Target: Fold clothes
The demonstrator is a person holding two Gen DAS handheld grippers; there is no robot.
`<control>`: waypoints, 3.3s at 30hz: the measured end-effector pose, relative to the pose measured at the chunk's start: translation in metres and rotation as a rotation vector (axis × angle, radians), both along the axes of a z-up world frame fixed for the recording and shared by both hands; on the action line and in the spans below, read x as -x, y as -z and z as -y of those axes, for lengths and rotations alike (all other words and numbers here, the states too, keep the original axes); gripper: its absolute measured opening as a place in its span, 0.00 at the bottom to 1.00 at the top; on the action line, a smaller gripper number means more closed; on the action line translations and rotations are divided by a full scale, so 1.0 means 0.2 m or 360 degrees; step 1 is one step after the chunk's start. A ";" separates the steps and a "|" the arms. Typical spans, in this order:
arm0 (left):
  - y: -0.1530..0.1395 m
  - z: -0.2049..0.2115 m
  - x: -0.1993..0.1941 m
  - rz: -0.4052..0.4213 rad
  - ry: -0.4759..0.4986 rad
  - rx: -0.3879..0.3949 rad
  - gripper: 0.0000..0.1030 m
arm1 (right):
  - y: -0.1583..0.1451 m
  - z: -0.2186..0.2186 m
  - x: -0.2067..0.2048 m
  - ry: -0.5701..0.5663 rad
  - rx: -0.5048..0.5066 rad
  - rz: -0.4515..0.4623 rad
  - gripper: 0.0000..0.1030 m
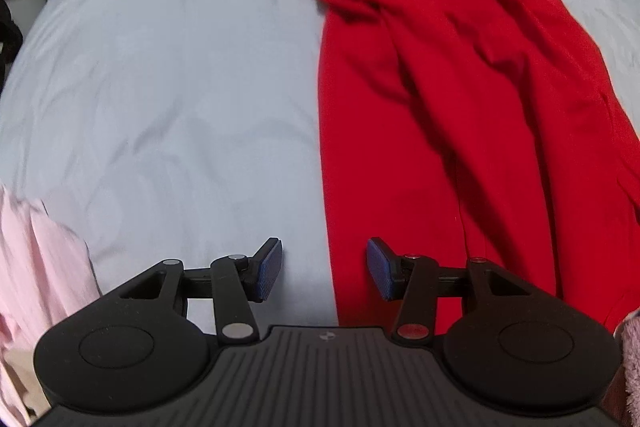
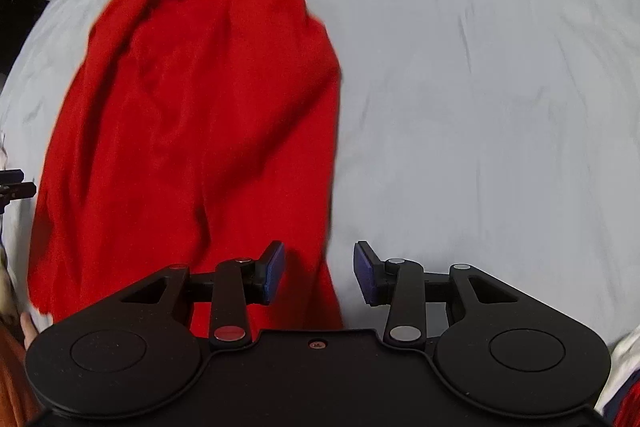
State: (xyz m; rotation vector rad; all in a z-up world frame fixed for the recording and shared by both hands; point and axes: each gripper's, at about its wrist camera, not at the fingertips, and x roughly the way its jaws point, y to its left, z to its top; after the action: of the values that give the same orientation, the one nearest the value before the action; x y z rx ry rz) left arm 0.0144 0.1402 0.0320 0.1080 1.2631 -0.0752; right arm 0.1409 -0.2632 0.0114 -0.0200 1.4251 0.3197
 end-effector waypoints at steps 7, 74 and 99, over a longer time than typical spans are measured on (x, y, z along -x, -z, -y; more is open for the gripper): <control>0.09 0.05 -0.07 -0.0047 -0.0005 -0.0028 0.45 | 0.08 0.02 0.04 0.0038 -0.0057 -0.0086 0.36; 0.14 0.46 0.26 -0.0540 0.0744 0.0026 0.30 | -0.13 -0.42 0.59 -0.0902 0.0029 -0.0213 0.19; -0.06 -0.03 -0.02 -0.0298 0.0302 0.0059 0.02 | -0.28 -0.27 0.33 -0.0590 0.0366 0.0086 0.01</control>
State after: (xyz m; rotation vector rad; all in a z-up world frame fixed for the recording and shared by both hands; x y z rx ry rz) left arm 0.0183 0.1455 0.0435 0.1924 1.4355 -0.2773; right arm 0.0756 -0.2092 0.0678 -0.4817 1.3950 0.4536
